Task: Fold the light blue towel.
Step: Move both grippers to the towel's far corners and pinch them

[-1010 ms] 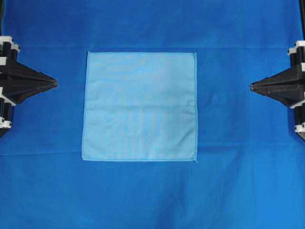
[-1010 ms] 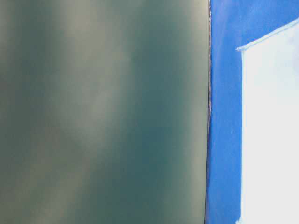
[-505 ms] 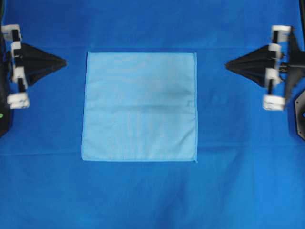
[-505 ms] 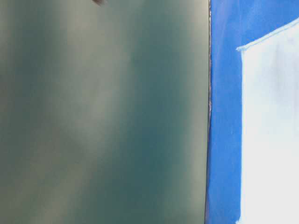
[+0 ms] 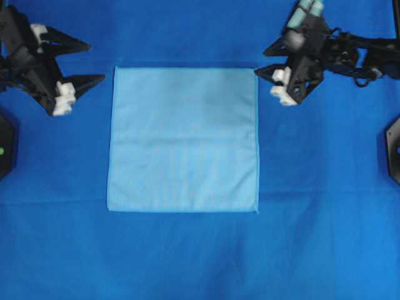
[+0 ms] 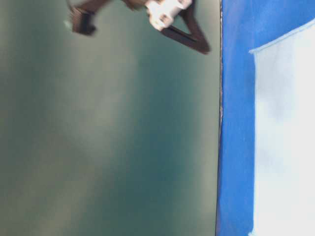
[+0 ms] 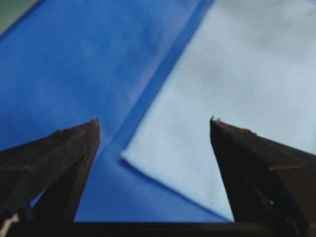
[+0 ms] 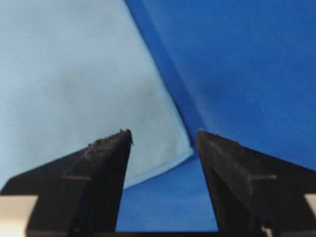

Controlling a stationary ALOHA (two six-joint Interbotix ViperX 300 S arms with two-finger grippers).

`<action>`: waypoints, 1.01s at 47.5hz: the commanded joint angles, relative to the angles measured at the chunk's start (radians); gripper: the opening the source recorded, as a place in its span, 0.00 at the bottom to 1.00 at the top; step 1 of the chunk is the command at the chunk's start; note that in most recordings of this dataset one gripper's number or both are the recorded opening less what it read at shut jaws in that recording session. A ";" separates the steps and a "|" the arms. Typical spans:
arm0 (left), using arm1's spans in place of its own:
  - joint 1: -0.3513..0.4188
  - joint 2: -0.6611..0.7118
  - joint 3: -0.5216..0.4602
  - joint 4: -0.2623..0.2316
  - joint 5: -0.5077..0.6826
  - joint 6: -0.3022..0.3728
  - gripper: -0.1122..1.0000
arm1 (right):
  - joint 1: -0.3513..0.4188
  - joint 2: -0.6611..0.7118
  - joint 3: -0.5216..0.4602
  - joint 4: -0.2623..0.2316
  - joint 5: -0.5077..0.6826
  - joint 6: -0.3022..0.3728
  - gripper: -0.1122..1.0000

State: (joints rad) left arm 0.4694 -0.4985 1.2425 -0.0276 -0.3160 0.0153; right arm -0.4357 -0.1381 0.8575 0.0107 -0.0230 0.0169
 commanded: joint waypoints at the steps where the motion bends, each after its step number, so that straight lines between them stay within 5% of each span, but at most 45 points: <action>1: 0.032 0.077 -0.023 -0.002 -0.043 0.008 0.86 | -0.017 0.055 -0.046 -0.012 -0.003 0.000 0.62; 15: 0.074 0.362 -0.094 -0.002 -0.120 0.037 0.86 | -0.037 0.201 -0.100 -0.037 -0.008 -0.002 0.62; 34: 0.098 0.517 -0.124 0.002 -0.147 0.040 0.82 | -0.048 0.267 -0.103 -0.037 -0.015 -0.002 0.60; 39: 0.074 0.531 -0.132 0.002 -0.120 0.055 0.70 | -0.048 0.267 -0.103 -0.037 -0.017 -0.002 0.50; 46: 0.038 0.537 -0.146 0.002 -0.083 0.107 0.39 | -0.048 0.265 -0.101 -0.037 -0.011 -0.003 0.15; 48: 0.034 0.538 -0.150 0.002 -0.075 0.112 0.29 | -0.048 0.267 -0.101 -0.037 -0.009 -0.003 0.12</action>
State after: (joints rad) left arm 0.5154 0.0430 1.1075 -0.0276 -0.4019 0.1212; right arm -0.4771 0.1365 0.7685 -0.0261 -0.0322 0.0153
